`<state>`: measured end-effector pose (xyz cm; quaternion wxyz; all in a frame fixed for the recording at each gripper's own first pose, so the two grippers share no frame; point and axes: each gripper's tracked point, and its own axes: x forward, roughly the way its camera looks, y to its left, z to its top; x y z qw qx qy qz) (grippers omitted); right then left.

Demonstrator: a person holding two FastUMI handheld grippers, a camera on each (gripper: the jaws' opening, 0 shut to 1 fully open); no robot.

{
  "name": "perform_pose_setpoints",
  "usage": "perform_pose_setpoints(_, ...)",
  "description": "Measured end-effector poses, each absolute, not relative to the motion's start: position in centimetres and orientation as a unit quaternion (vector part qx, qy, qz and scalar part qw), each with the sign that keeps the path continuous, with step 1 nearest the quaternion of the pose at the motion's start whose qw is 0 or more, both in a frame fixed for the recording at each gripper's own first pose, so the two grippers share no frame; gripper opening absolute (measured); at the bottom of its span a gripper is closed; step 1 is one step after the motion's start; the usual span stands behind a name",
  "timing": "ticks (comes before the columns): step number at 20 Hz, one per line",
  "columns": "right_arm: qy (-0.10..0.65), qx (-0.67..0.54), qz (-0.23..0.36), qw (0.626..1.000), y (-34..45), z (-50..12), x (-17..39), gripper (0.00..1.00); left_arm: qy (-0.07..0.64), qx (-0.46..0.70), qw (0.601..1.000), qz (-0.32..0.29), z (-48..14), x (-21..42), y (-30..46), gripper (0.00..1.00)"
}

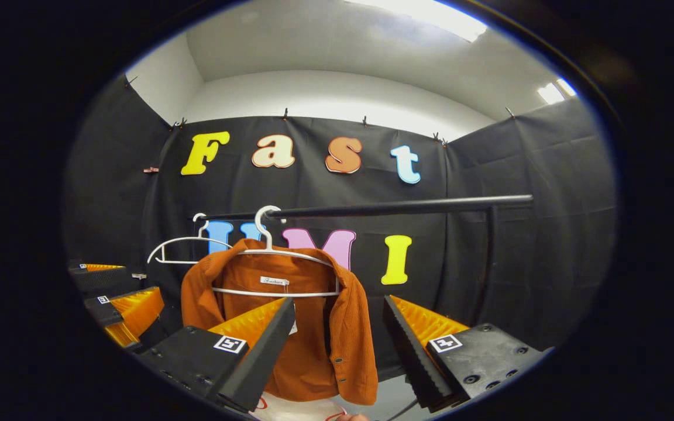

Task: Grasp the clothes on the hanger with both hands and then place them into the laundry hamper below.

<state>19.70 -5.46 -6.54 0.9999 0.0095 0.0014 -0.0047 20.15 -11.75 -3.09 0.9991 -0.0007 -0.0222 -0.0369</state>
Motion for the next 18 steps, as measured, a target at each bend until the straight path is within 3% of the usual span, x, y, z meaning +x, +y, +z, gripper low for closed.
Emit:
perform_pose_setpoints(6,0.001,0.048,0.025,0.999,-5.9,-11.5,28.4,0.98,0.005,0.012,1.0,-0.015,-7.4,27.9,-14.9,0.95)
perform_pose_setpoints(12,0.012,0.076,0.038,0.996,-5.7,-14.9,34.8,0.95,0.019,0.02,0.999,0.019,-10.3,32.1,-14.9,0.8)
perform_pose_setpoints(13,0.007,0.082,0.037,0.996,-5.7,-15.0,35.3,0.78,0.021,0.019,0.999,0.025,-10.6,32.6,-14.7,0.79)
perform_pose_setpoints(14,0.003,0.089,0.036,0.995,-5.9,-14.8,35.8,0.75,0.023,0.018,0.999,0.025,-10.9,33.0,-14.7,0.74)
perform_pose_setpoints(15,0.002,0.097,0.045,0.994,-5.4,-15.4,36.5,0.59,0.027,0.018,0.999,0.023,-11.0,33.5,-14.8,0.66)
perform_pose_setpoints(16,0.001,0.109,0.054,0.993,-5.0,-15.7,36.2,0.48,0.03,0.018,0.999,0.021,-11.4,33.6,-14.8,0.48)
perform_pose_setpoints(18,0.008,0.123,0.048,0.991,-5.1,-16.9,36.5,0.4,0.035,0.004,0.999,0.03,-11.7,34.0,-13.8,0.28)
